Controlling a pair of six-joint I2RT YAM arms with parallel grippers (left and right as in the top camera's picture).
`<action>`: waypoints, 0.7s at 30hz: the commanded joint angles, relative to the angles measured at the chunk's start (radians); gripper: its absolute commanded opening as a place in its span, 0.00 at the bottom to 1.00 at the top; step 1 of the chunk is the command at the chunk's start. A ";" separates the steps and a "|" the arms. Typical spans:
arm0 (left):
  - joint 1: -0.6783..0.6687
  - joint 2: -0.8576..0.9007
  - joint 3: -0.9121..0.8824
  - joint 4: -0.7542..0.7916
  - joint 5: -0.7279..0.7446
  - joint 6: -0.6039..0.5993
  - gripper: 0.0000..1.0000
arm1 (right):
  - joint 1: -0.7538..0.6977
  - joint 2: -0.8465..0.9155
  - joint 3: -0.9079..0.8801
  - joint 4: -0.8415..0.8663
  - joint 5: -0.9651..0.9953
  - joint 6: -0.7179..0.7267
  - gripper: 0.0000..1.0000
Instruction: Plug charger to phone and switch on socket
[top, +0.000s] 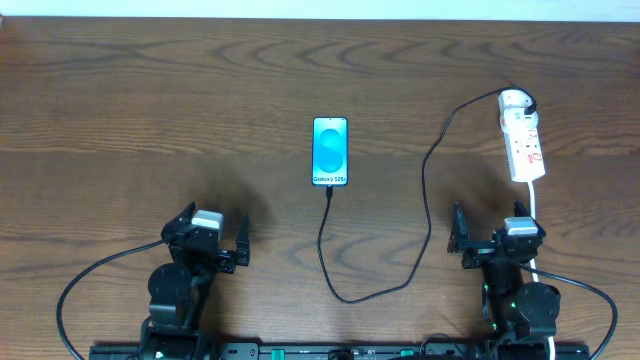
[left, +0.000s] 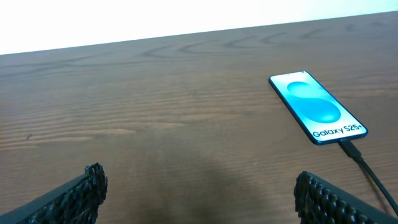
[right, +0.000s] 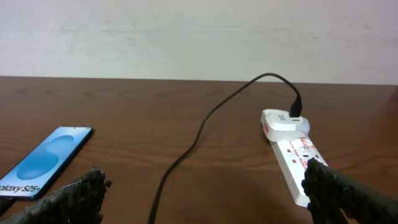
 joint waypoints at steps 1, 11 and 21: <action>0.005 -0.027 -0.015 -0.043 -0.030 -0.048 0.98 | -0.004 -0.006 -0.002 -0.005 0.002 -0.012 0.99; 0.005 -0.088 -0.015 -0.052 -0.101 -0.147 0.98 | -0.004 -0.006 -0.002 -0.005 0.002 -0.012 0.99; 0.005 -0.135 -0.015 -0.052 -0.100 -0.114 0.98 | -0.004 -0.006 -0.002 -0.005 0.002 -0.012 0.99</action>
